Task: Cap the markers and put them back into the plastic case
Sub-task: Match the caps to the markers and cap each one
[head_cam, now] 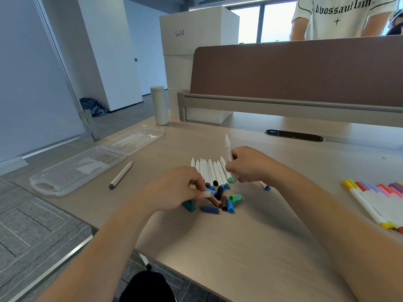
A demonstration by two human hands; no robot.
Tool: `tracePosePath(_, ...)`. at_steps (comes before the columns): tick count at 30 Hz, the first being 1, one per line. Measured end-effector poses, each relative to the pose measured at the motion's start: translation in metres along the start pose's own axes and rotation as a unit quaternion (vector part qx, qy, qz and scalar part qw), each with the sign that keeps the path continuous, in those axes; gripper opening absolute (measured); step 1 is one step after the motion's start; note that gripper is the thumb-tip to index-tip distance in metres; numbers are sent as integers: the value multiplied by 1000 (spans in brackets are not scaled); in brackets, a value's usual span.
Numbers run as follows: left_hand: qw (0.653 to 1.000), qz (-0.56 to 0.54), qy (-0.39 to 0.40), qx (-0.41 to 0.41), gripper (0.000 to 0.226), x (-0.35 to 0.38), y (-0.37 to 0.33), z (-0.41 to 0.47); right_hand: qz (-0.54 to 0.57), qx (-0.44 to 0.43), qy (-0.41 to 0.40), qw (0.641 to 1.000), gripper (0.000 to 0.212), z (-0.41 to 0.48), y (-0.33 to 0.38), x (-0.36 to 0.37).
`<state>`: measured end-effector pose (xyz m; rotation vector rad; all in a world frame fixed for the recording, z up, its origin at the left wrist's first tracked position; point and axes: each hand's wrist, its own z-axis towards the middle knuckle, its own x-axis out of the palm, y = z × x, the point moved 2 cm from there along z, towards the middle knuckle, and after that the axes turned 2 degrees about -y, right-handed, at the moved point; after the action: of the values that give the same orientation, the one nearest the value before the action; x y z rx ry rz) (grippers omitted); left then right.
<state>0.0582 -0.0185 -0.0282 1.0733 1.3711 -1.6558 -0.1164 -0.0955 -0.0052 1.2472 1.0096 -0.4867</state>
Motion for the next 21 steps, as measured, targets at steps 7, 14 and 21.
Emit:
tracePosePath(7, 945, -281, -139, -91, 7, -17, 6, 10, -22, -86, 38, 995, 23, -8, 10, -2)
tracePosePath(14, 883, -399, -192, -155, 14, -20, 17, 18, -19, -121, 71, 990, 25, -14, 16, -5)
tracePosePath(21, 896, -378, -184, -144, 15, -19, 18, 20, -34, -123, 77, 989, 27, -13, 15, -3)
